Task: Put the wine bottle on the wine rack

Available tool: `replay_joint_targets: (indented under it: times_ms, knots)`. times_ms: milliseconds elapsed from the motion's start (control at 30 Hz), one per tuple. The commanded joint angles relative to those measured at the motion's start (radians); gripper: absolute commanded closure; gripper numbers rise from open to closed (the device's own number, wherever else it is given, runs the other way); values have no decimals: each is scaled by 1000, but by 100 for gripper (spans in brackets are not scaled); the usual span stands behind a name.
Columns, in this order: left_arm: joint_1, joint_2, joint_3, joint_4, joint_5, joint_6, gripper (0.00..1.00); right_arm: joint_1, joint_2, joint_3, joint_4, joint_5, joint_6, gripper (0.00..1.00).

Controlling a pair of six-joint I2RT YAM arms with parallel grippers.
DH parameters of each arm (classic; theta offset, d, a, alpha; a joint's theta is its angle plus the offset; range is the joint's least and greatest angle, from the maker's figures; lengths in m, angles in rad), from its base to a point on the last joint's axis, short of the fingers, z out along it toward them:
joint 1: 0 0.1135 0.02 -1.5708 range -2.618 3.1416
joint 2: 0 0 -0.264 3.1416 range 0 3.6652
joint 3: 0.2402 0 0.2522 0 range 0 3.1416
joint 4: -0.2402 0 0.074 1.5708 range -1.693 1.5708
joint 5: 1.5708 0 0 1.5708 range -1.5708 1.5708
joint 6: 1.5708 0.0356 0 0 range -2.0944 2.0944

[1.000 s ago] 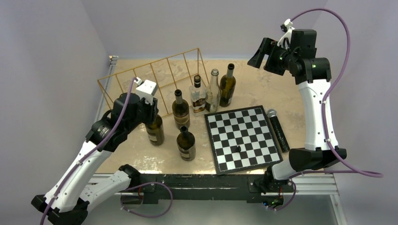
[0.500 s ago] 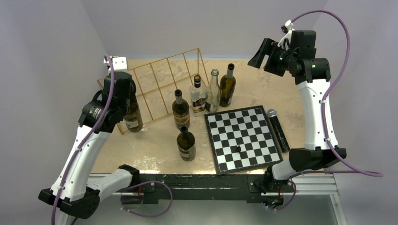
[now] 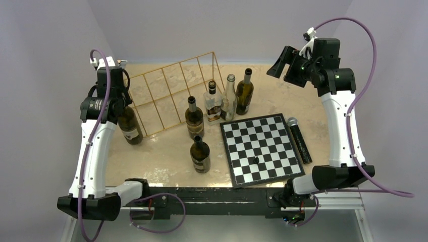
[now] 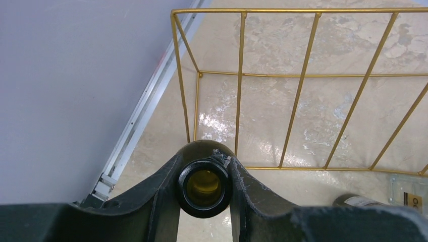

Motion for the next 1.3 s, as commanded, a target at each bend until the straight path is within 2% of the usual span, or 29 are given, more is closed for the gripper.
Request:
replay_joint_targets:
  times_ms: [0,133,333,433,800,1033,1267]
  knots:
    - [43,10,38,109,33,-12,100,-6,-48,-18,52,-27,-6,17]
    - [124,22,28,157,78,-35,100,-5,-62,-34,48,-30,-10,17]
    - [163,85,65,161,106,-44,100,-8,-67,-47,40,-41,-3,17]
    - [199,106,93,147,167,-45,100,-8,-69,-50,31,-38,-4,17]
    - [215,188,184,41,206,-38,100,-12,-59,-58,16,-27,-7,17]
    - [217,139,225,-7,233,-33,100,-13,-39,-43,12,-35,-4,17]
    - [217,64,168,-31,253,-24,100,-14,-31,-49,22,-45,15,17]
